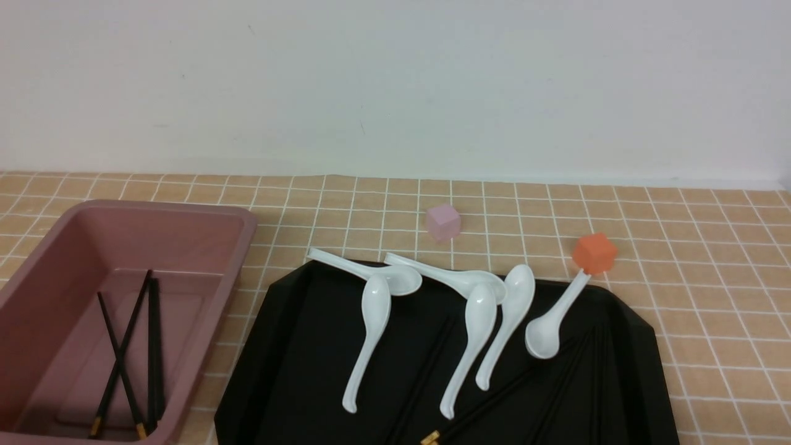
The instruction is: On brown tablecloth take chopsticks from black tray and put them in box.
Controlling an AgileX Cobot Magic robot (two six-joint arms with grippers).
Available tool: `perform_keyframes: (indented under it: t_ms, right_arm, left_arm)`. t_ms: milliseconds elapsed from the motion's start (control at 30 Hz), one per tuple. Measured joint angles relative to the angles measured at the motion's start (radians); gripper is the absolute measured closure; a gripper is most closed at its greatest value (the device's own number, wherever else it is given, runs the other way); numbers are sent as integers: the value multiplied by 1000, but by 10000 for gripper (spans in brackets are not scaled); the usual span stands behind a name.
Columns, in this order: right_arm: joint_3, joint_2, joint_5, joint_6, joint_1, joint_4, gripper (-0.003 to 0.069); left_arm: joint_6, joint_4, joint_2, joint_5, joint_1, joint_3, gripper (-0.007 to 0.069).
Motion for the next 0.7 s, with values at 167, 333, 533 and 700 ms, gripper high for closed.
perform_keyframes:
  t_ms: [167, 333, 533, 700]
  right_arm:
    - [0, 0, 0, 0, 0, 0, 419]
    - [0, 0, 0, 0, 0, 0, 419]
    - [0, 0, 0, 0, 0, 0, 419]
    - [0, 0, 0, 0, 0, 0, 419]
  left_arm:
    - [-8, -6, 0, -46, -13, 74, 637]
    - [-8, -5, 0, -9, -13, 77, 636]
    - [-8, -4, 0, -4, -13, 77, 635]
    - [-8, -4, 0, -4, -13, 77, 634]
